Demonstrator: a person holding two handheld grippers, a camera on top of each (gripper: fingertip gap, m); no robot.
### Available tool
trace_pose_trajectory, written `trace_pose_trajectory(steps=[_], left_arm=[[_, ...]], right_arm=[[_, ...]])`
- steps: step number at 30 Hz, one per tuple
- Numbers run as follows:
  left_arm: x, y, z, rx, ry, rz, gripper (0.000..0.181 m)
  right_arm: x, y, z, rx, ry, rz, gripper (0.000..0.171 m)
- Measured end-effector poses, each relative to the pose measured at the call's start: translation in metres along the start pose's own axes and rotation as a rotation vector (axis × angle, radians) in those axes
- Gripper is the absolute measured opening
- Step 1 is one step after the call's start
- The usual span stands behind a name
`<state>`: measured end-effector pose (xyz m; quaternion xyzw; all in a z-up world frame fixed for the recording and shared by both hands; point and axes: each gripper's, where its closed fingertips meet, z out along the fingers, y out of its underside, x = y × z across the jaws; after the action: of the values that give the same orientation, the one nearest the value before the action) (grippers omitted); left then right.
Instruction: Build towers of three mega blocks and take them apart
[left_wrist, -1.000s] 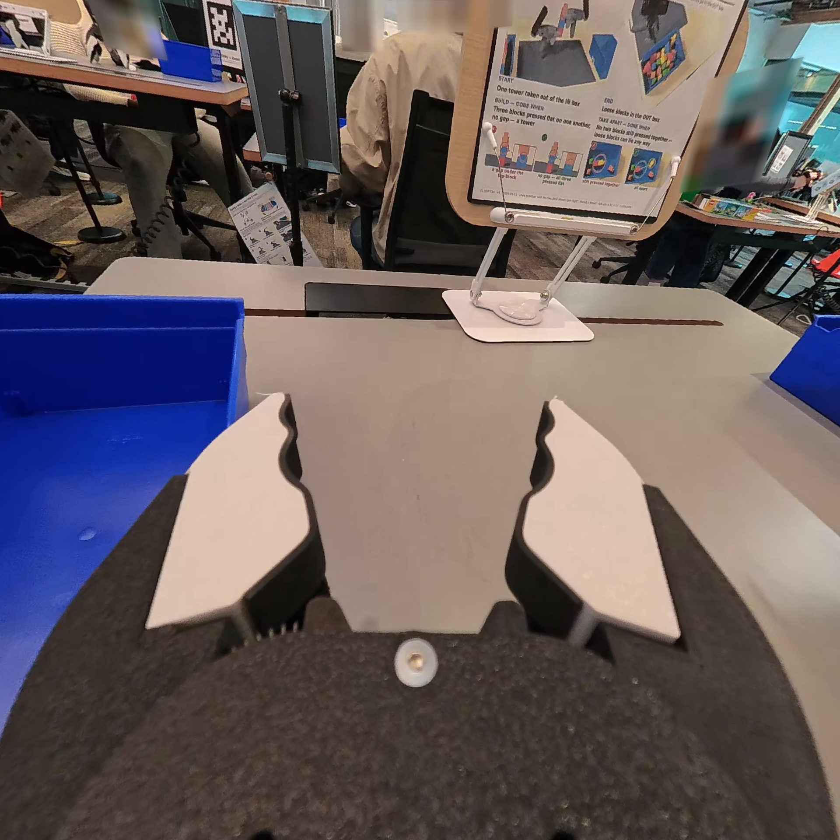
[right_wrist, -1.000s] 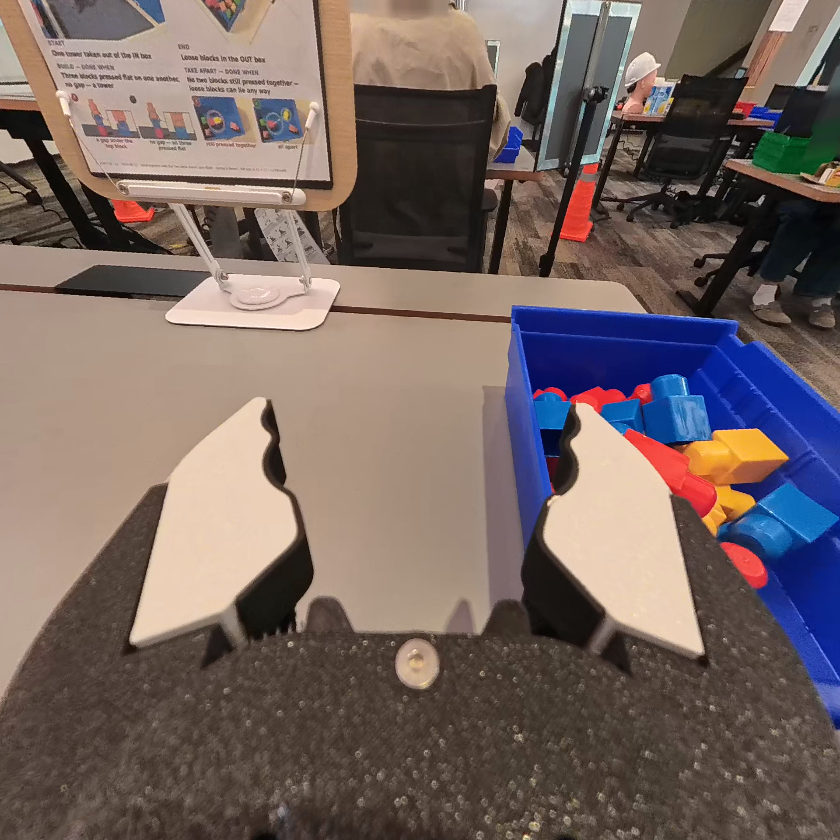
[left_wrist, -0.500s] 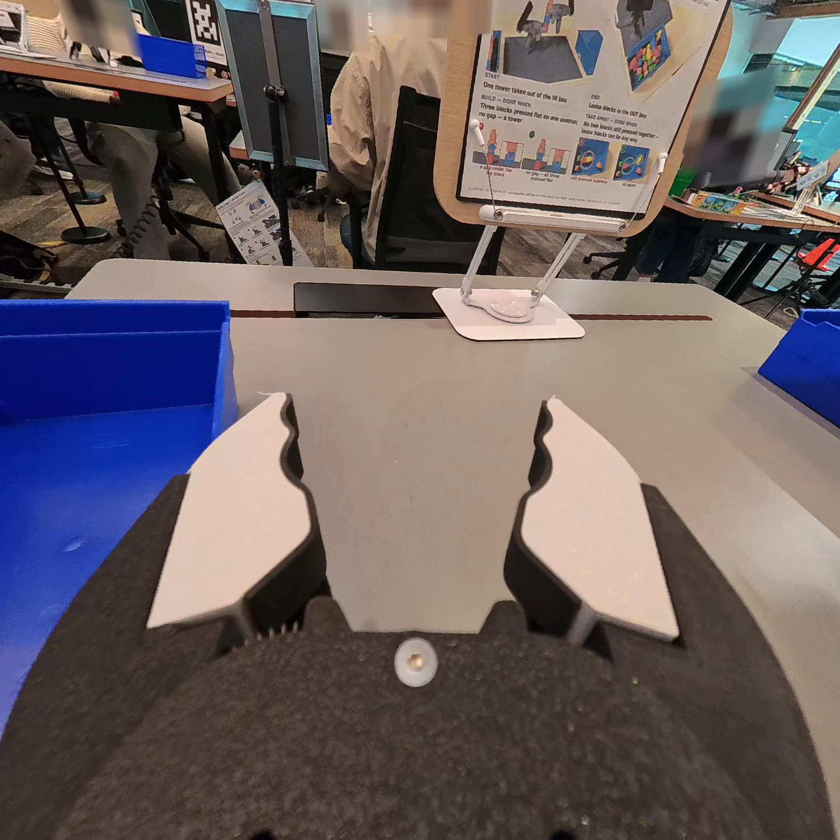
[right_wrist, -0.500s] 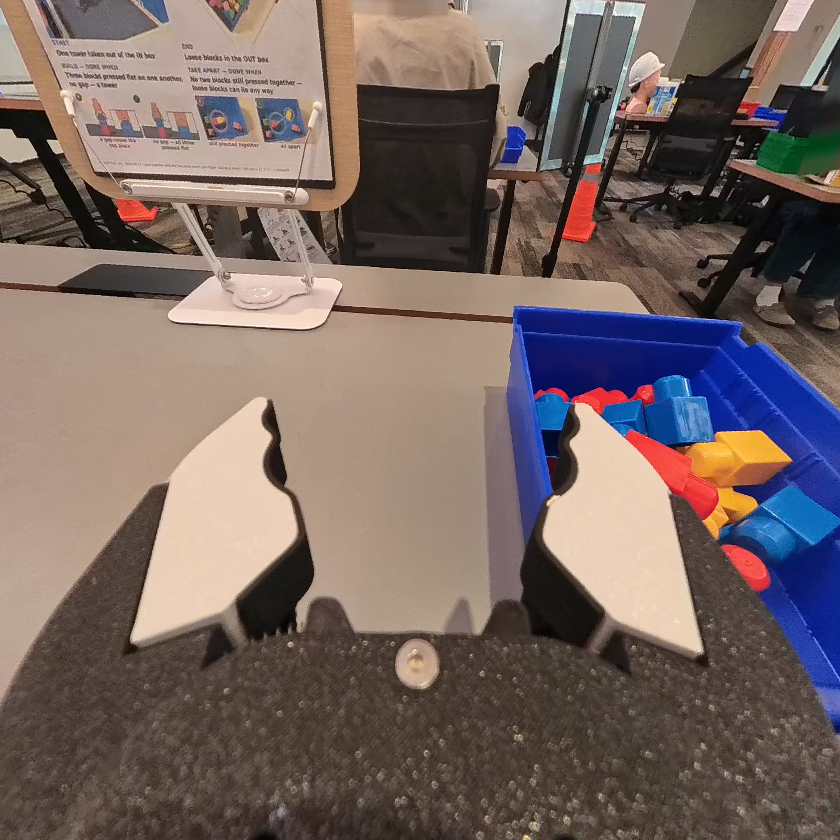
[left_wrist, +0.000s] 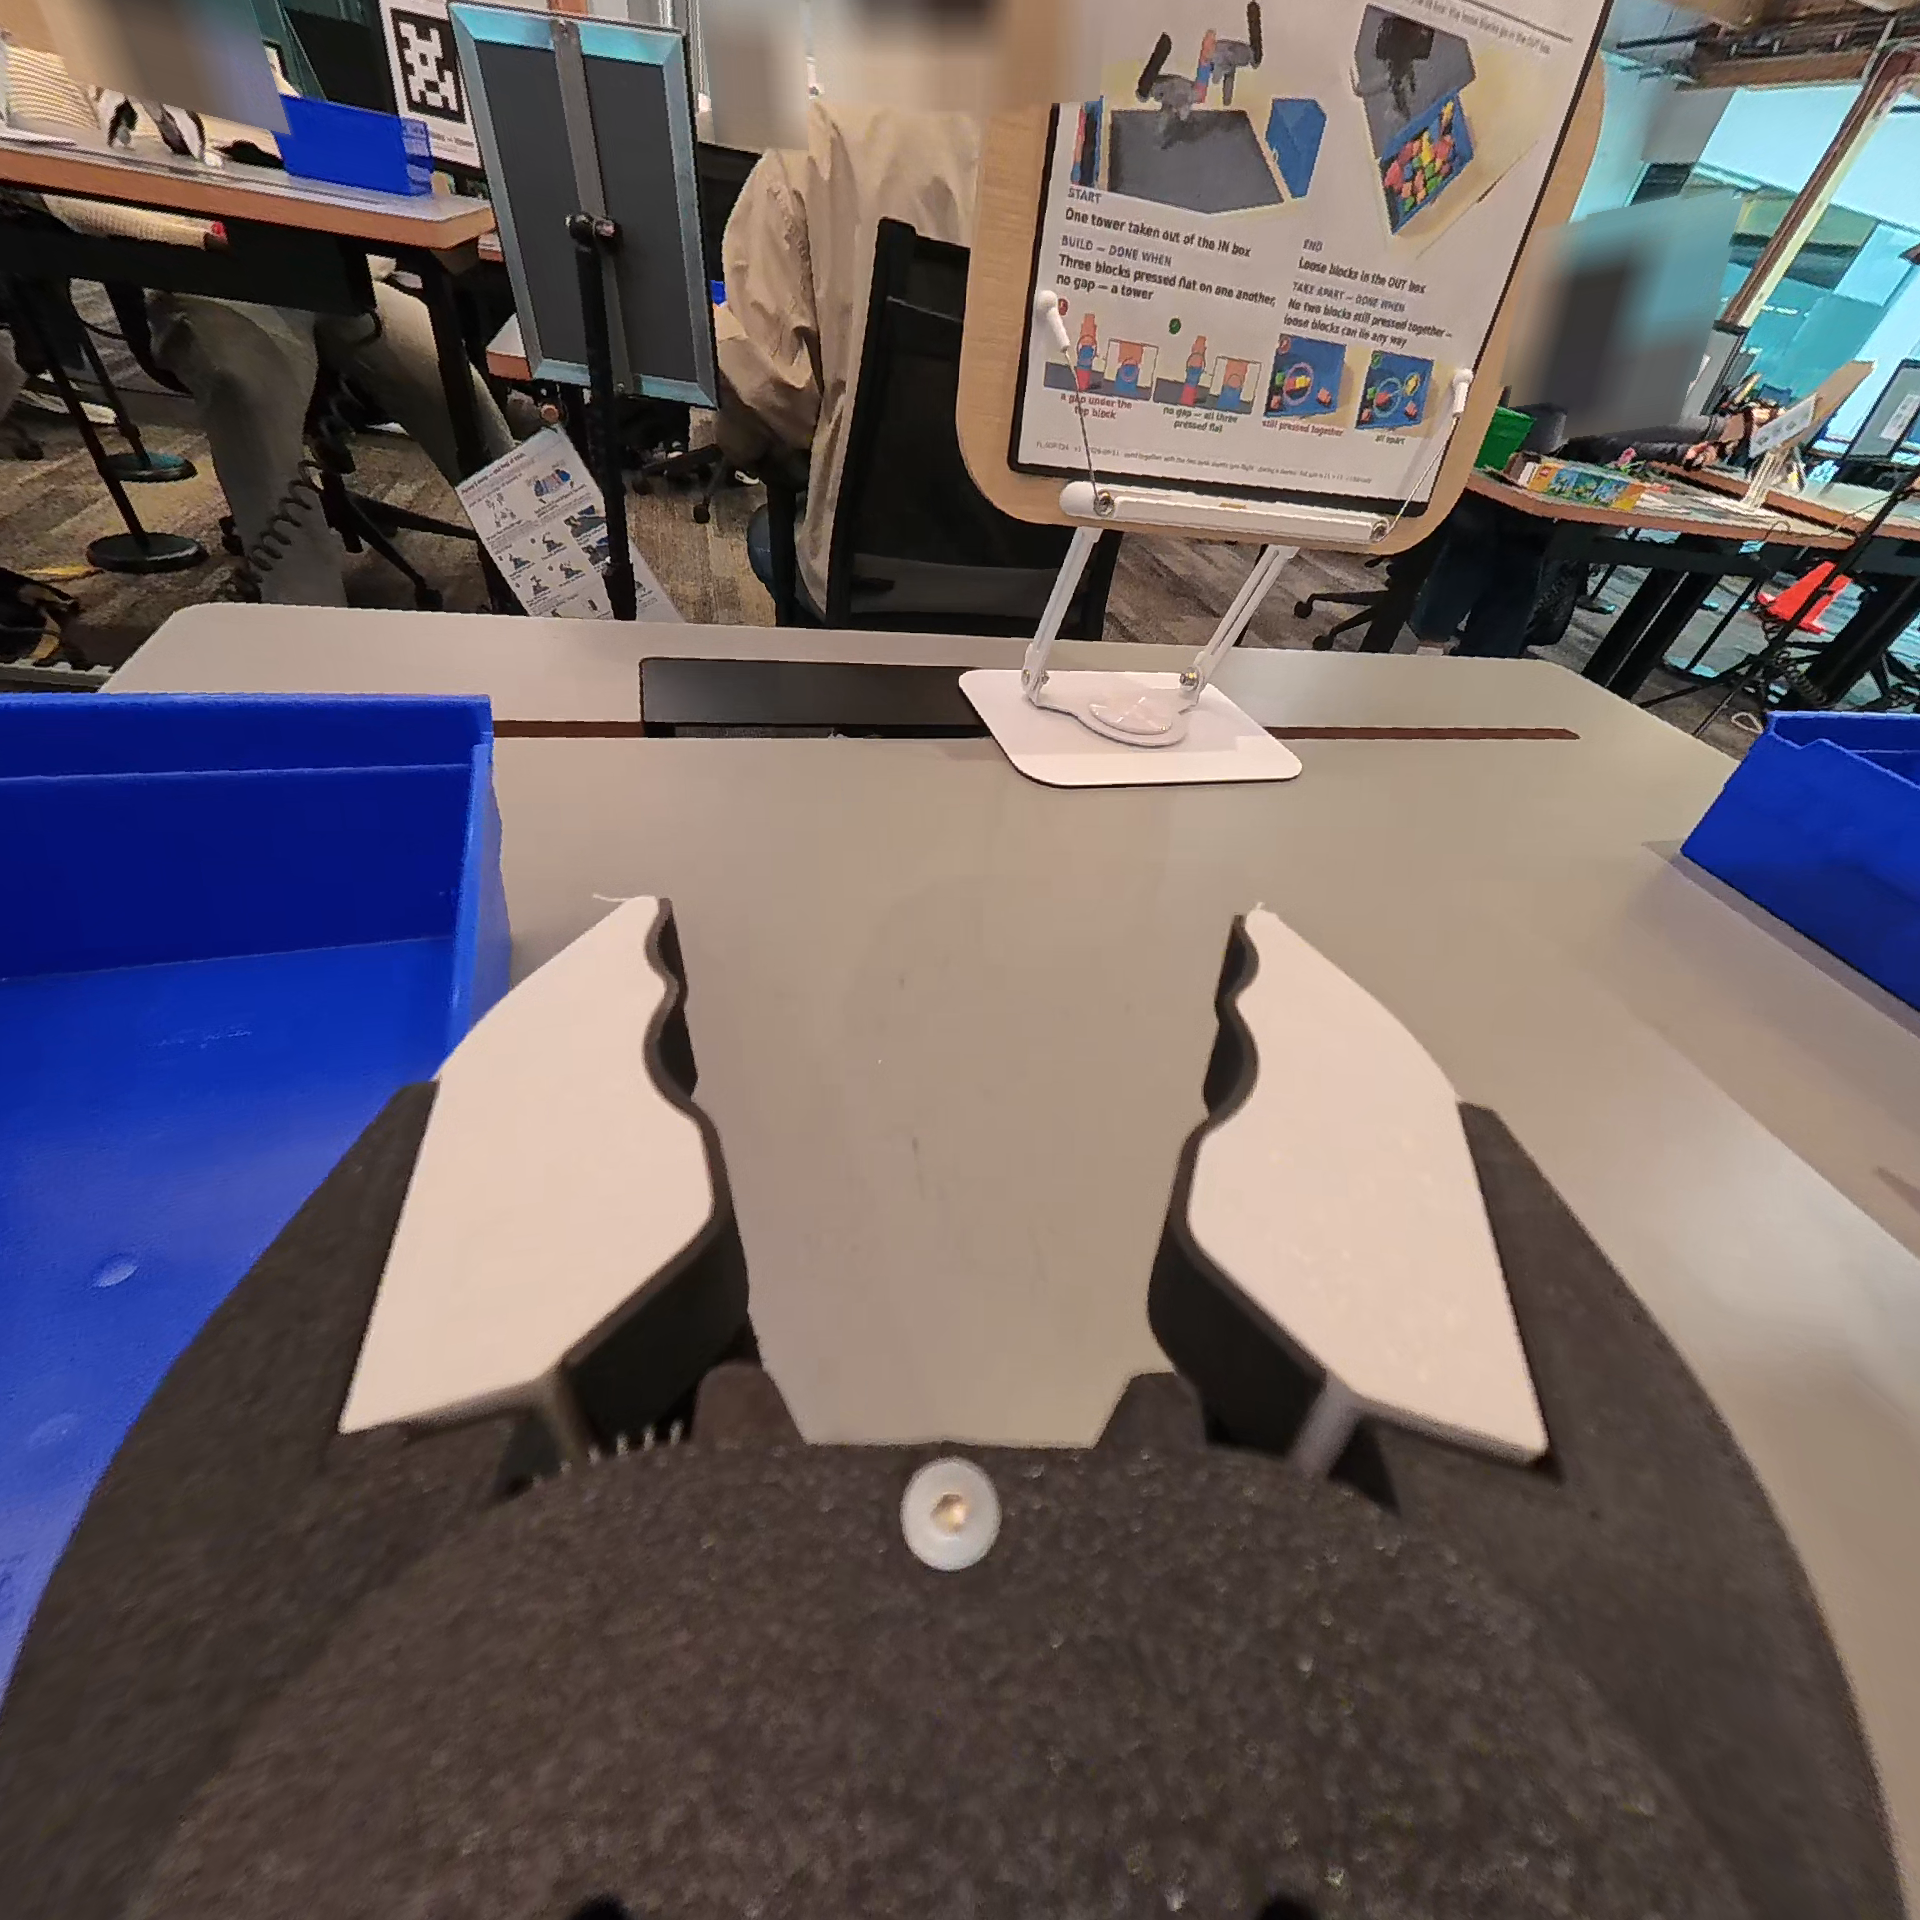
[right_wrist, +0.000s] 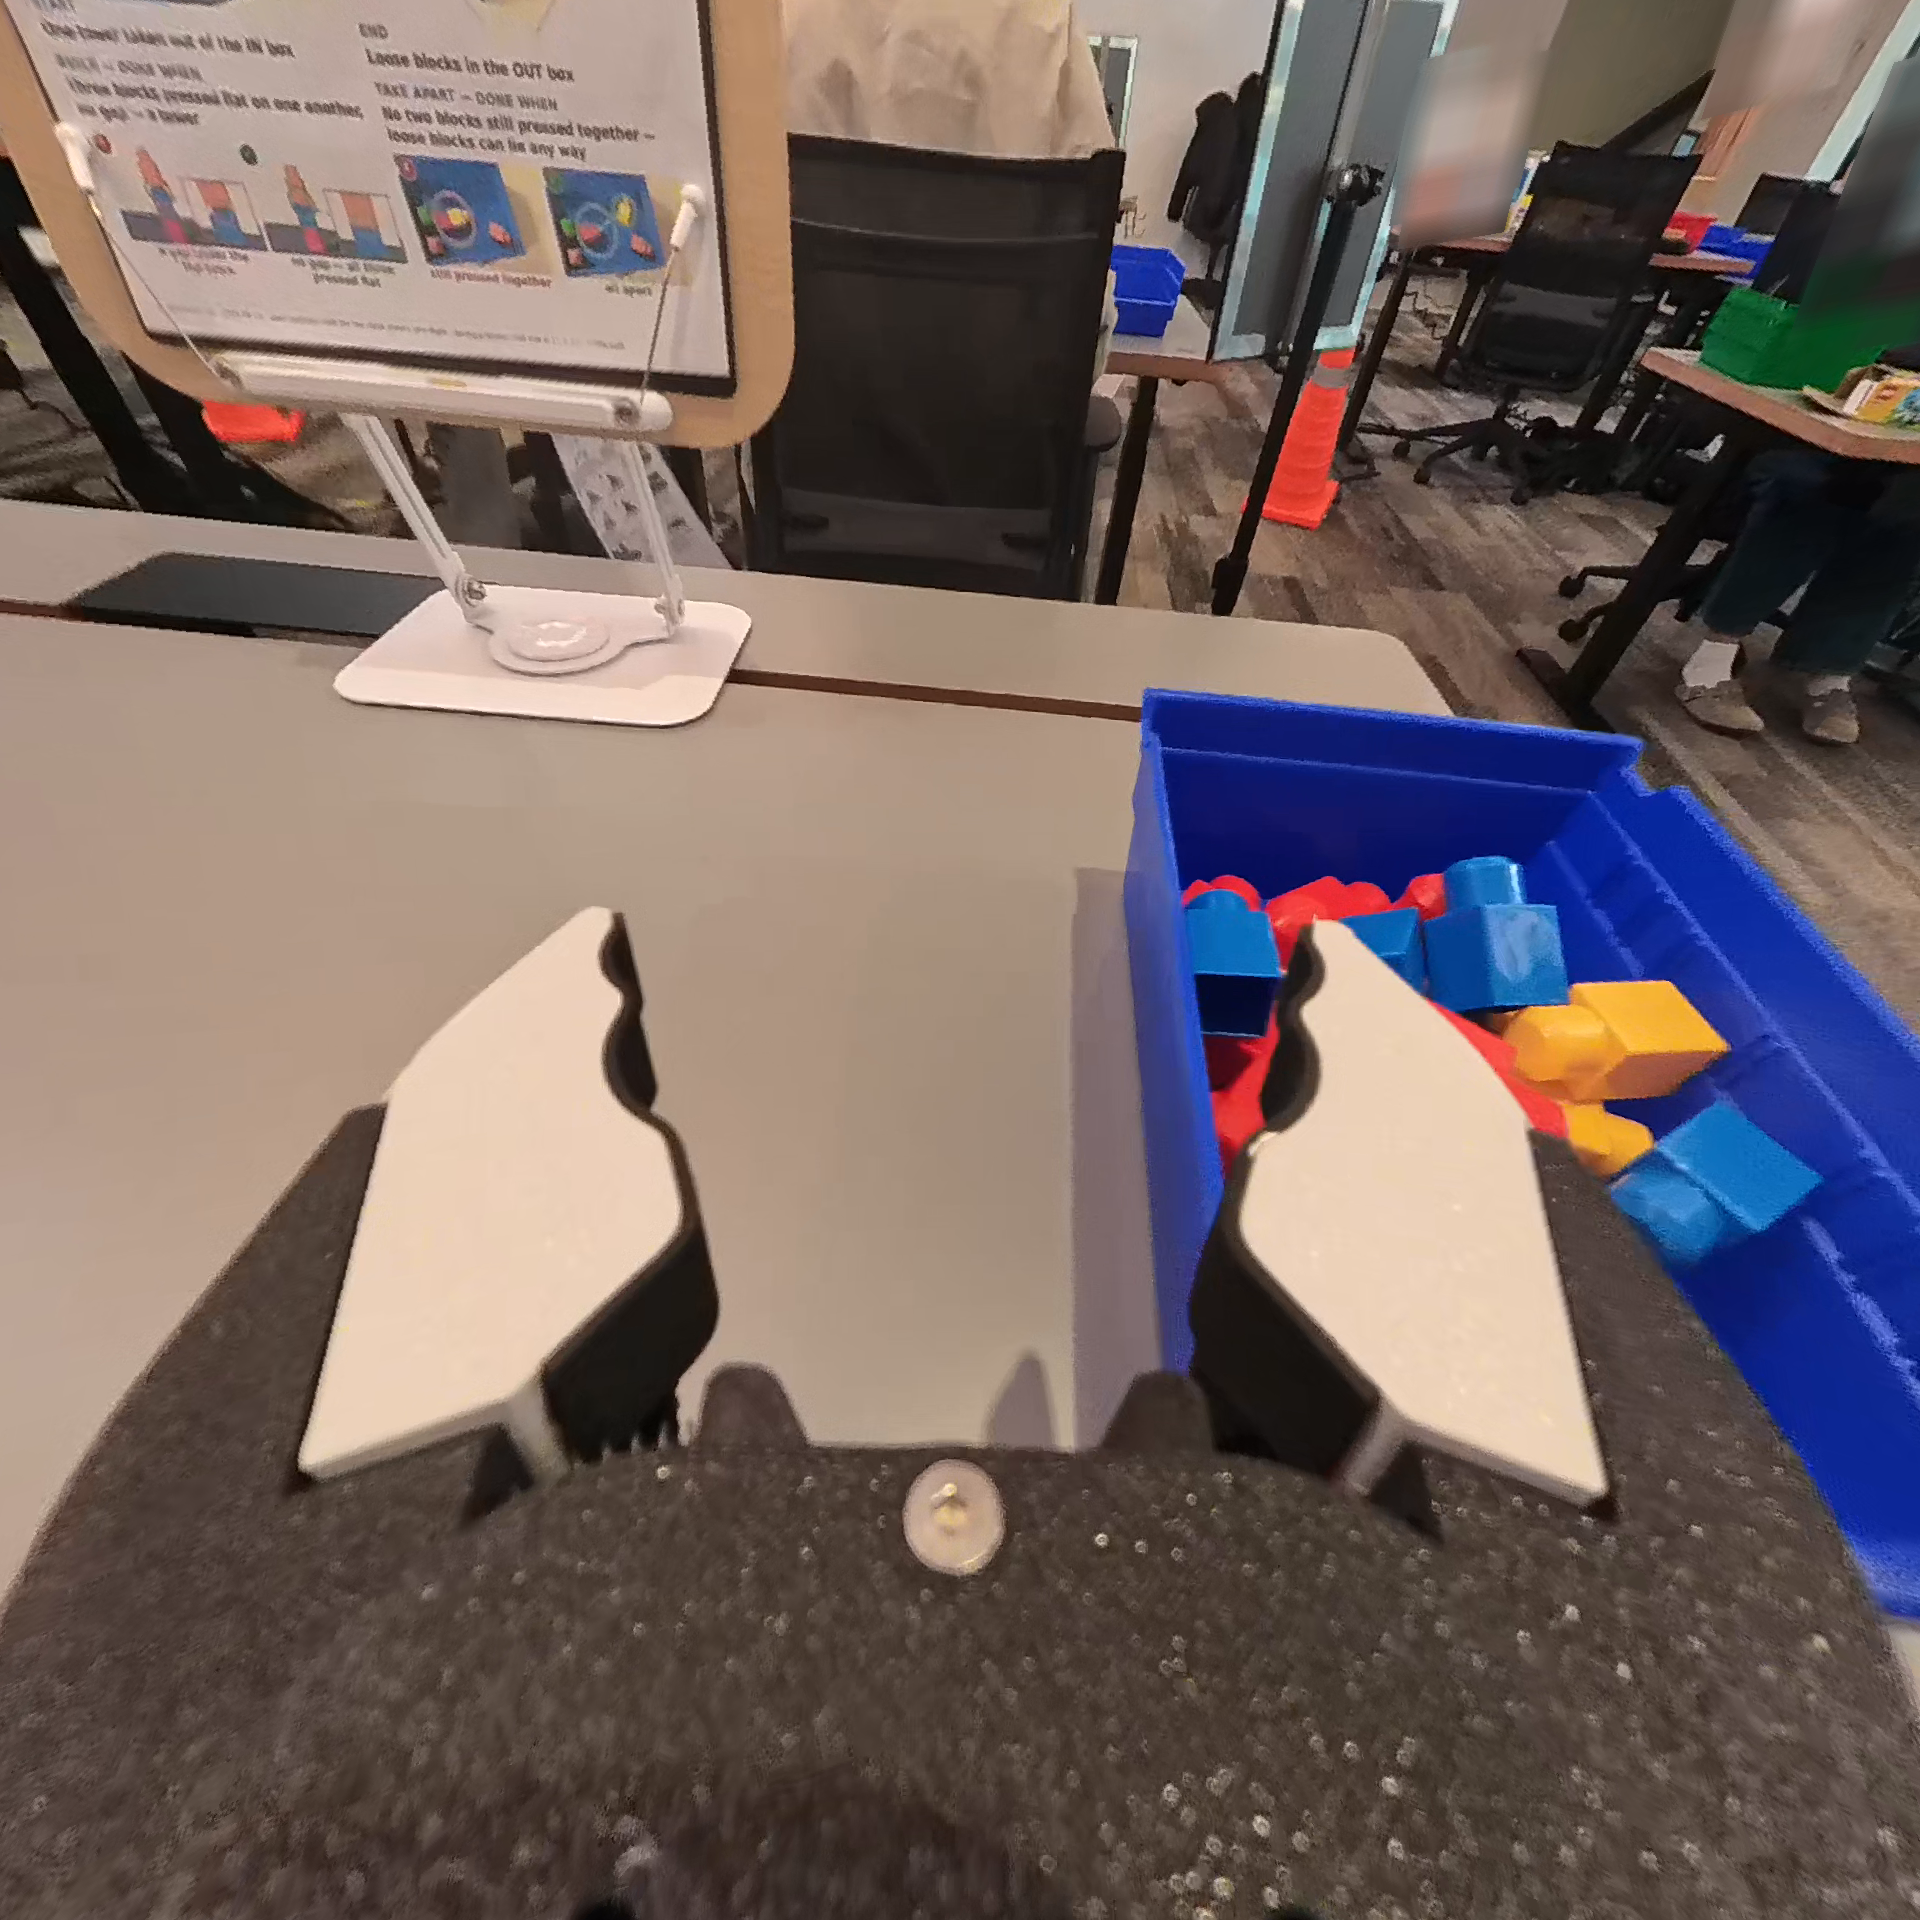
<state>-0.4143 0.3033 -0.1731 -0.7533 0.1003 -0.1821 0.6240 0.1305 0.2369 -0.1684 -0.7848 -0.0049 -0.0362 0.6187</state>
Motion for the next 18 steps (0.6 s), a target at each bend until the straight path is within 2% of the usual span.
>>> trace_pose_trajectory(steps=[6,9,13,15,18], left_arm=[[0.001,0.001,-0.003,0.011,0.025,-0.014,0.097],[0.002,0.000,-0.003,-0.003,0.037,-0.010,0.097],[0.007,-0.009,-0.006,0.021,0.044,-0.002,0.096],[0.010,-0.012,-0.007,0.029,0.047,0.003,0.096],[0.015,-0.014,-0.006,0.024,0.061,0.006,0.096]], right_arm=[[0.054,-0.010,-0.003,-0.129,0.118,-0.123,0.113],[0.078,0.001,0.007,-0.278,0.118,-0.154,0.109],[0.081,0.025,0.025,-0.506,0.036,-0.184,0.100],[0.074,0.033,0.034,-0.584,-0.017,-0.201,0.080],[0.071,0.047,0.048,-0.692,-0.044,-0.176,0.079]])
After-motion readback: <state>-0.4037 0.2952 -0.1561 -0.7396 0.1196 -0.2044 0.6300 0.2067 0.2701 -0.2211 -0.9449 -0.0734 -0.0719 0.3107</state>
